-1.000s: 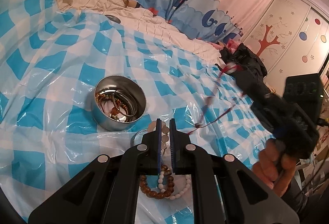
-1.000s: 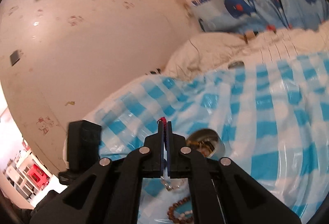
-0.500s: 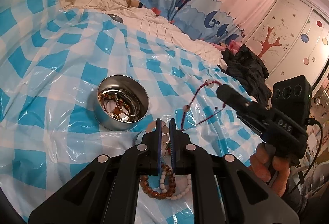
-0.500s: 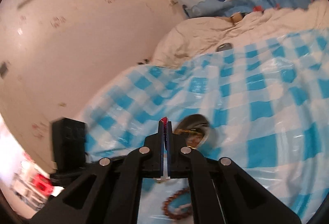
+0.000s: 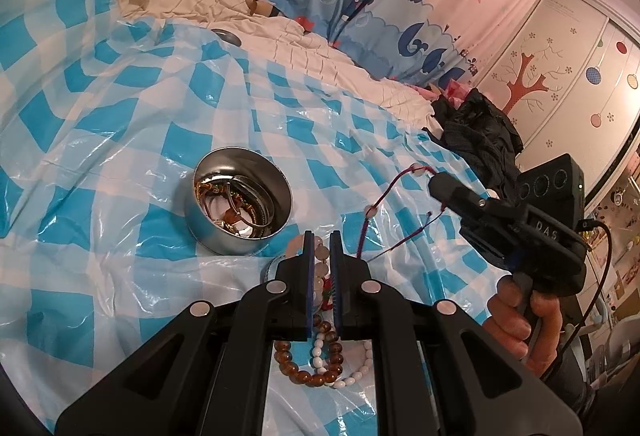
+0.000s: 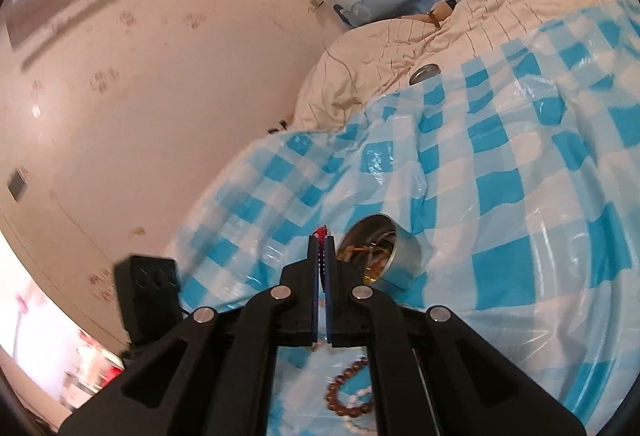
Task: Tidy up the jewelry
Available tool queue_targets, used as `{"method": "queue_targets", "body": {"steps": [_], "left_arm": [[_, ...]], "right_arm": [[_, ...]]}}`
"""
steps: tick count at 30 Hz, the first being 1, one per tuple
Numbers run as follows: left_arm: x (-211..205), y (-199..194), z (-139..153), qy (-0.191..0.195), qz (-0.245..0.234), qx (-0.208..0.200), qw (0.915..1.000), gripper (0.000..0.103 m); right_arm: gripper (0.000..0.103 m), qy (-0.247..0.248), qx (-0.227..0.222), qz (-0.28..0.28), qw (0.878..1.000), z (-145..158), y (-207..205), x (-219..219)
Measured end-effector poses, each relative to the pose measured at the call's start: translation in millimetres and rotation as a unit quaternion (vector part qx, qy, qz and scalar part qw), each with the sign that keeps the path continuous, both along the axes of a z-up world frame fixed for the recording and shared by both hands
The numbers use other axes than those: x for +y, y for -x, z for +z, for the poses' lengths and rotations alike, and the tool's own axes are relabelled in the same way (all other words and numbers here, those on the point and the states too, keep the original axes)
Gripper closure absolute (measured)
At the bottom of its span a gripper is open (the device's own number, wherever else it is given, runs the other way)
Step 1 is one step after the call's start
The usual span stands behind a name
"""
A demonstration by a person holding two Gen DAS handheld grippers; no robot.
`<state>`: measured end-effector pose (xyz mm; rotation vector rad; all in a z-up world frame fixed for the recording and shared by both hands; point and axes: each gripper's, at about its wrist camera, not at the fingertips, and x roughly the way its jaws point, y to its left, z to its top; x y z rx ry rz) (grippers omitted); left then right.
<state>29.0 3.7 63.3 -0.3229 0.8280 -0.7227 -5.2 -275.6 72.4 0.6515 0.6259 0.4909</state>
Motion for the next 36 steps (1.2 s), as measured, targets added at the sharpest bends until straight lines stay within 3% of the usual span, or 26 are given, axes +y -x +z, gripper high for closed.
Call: {"method": "queue_targets", "body": {"steps": [1, 2, 3, 4, 5, 7, 10, 12, 15, 17, 22, 26, 30, 33, 36], "left_arm": [[0, 0, 0, 0.000, 0.000, 0.000, 1.0000, 0.097], [0, 0, 0, 0.000, -0.001, 0.000, 1.0000, 0.097], [0, -1, 0, -0.001, -0.001, 0.001, 1.0000, 0.097], [1, -1, 1, -0.001, 0.000, 0.001, 1.0000, 0.097], [3, -1, 2, -0.001, 0.001, 0.001, 1.0000, 0.097], [7, 1, 5, 0.005, 0.004, -0.001, 1.0000, 0.097], [10, 2, 5, 0.004, 0.006, -0.002, 1.0000, 0.097], [11, 0, 5, 0.008, 0.010, 0.000, 0.9999, 0.097], [7, 0, 4, 0.006, 0.009, 0.000, 0.9999, 0.097], [6, 0, 3, 0.005, 0.009, 0.000, 1.0000, 0.097], [8, -1, 2, 0.006, 0.011, 0.000, 0.9999, 0.097], [8, -1, 2, 0.006, 0.012, 0.001, 0.9999, 0.097], [11, -1, 4, 0.009, 0.013, -0.001, 0.9999, 0.097], [13, -1, 5, 0.010, 0.015, -0.001, 0.9998, 0.097], [13, -1, 5, 0.010, 0.016, -0.001, 0.9998, 0.097]], "right_arm": [[0.100, 0.048, 0.013, -0.007, 0.999, -1, -2, 6], [0.100, 0.177, 0.049, -0.008, 0.983, -12, -11, 29], [0.100, 0.227, 0.071, -0.010, 0.971, -23, -15, 40], [0.100, 0.198, 0.087, -0.005, 0.976, -33, -17, 40], [0.100, 0.134, 0.086, -0.007, 0.987, -34, -16, 31], [0.100, 0.071, 0.030, -0.029, 0.997, -12, -5, 11], [0.100, 0.030, -0.018, -0.036, 0.999, 6, 8, -4], [0.100, 0.020, -0.011, -0.042, 0.999, 4, 6, -7], [0.098, 0.037, 0.042, -0.024, 0.998, -12, -4, 0], [0.065, 0.101, 0.099, 0.012, 0.990, -28, -13, 23], [0.064, 0.147, 0.111, 0.100, 0.978, -43, -6, 67], [0.064, 0.177, 0.136, 0.122, 0.967, -56, -6, 80], [0.064, 0.192, 0.125, 0.163, 0.960, -55, 1, 96], [0.064, 0.218, 0.111, 0.219, 0.945, -57, 12, 120], [0.064, 0.246, 0.120, 0.241, 0.931, -68, 18, 136]]}}
